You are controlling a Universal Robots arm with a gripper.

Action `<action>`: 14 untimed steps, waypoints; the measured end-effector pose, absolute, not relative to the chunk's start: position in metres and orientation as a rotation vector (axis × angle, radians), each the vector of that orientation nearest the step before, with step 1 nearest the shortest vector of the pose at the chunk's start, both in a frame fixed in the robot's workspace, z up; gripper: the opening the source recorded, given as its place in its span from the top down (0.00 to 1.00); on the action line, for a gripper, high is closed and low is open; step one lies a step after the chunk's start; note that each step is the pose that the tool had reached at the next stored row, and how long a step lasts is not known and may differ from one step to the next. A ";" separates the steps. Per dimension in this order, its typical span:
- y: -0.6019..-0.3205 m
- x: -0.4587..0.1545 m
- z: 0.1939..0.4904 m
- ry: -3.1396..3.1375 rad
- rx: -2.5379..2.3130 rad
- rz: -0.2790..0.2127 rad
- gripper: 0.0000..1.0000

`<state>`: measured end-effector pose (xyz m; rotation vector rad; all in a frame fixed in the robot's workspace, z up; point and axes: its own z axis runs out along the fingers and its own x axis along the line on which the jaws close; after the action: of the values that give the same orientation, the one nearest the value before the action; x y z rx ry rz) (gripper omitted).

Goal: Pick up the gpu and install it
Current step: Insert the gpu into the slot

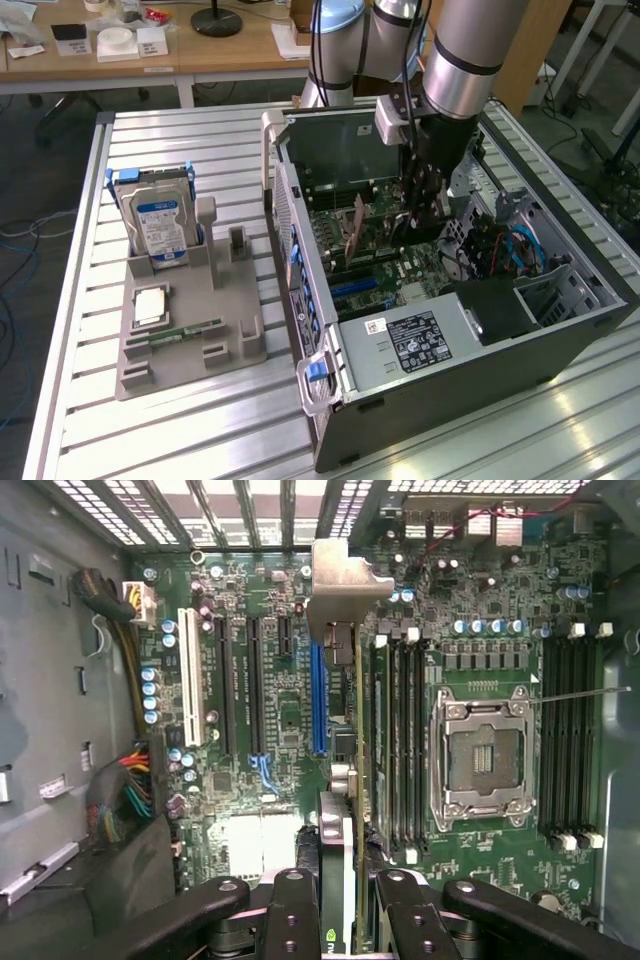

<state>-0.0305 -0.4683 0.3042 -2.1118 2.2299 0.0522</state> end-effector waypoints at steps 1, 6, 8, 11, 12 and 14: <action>-0.469 -0.031 0.304 2.229 -2.112 0.052 0.73; -0.469 -0.036 0.304 2.228 -2.113 0.052 0.73; -0.470 -0.038 0.303 2.228 -2.114 0.052 0.73; -0.473 -0.039 0.303 2.228 -2.114 0.052 0.73; -0.473 -0.039 0.303 2.228 -2.114 0.052 0.73; -0.473 -0.039 0.303 2.228 -2.114 0.052 0.73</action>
<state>-0.0388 -0.4733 0.3034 -2.1138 2.2279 0.0524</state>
